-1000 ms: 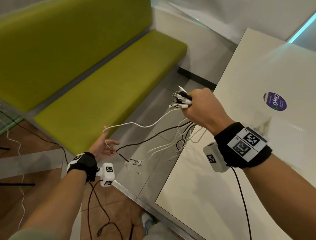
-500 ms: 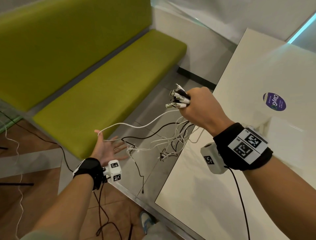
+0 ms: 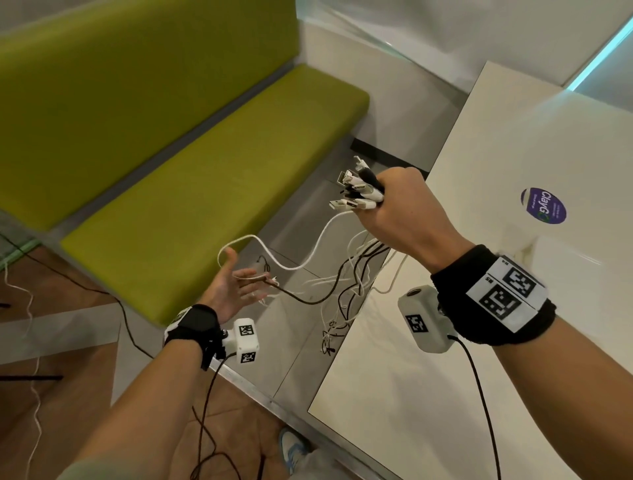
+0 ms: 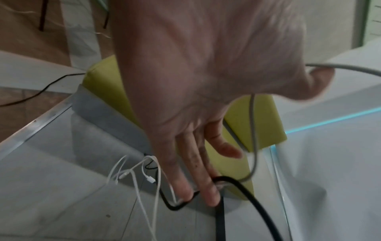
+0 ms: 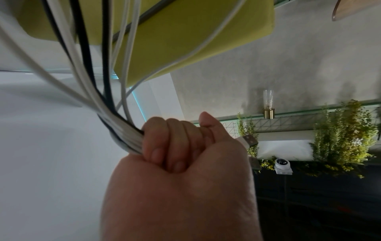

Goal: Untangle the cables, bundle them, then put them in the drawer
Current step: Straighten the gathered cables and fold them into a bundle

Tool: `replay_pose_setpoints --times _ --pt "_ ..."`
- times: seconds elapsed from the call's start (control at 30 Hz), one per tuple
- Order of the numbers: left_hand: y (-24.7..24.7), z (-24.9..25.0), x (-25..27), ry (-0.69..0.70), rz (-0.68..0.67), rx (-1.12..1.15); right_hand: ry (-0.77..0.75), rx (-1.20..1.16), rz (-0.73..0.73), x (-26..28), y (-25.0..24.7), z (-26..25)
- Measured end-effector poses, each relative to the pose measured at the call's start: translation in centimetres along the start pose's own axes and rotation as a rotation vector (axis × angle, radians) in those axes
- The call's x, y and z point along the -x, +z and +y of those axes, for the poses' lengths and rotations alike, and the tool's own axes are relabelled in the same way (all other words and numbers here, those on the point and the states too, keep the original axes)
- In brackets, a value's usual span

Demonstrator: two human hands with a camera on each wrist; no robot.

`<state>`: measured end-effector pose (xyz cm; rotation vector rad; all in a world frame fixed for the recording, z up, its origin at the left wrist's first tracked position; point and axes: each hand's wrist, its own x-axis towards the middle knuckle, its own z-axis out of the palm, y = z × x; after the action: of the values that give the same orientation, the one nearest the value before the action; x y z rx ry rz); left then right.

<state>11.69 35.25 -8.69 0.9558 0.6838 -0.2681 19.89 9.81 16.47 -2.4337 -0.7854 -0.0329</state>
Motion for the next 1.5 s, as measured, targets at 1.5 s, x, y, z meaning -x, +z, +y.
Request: replay_pose_setpoints --times 1.5 --pt "-1.1 -3.6 -0.6 0.119 0.482 -1.300 -0.065 0.132 -0.001 0.2 -1.2 0.1"
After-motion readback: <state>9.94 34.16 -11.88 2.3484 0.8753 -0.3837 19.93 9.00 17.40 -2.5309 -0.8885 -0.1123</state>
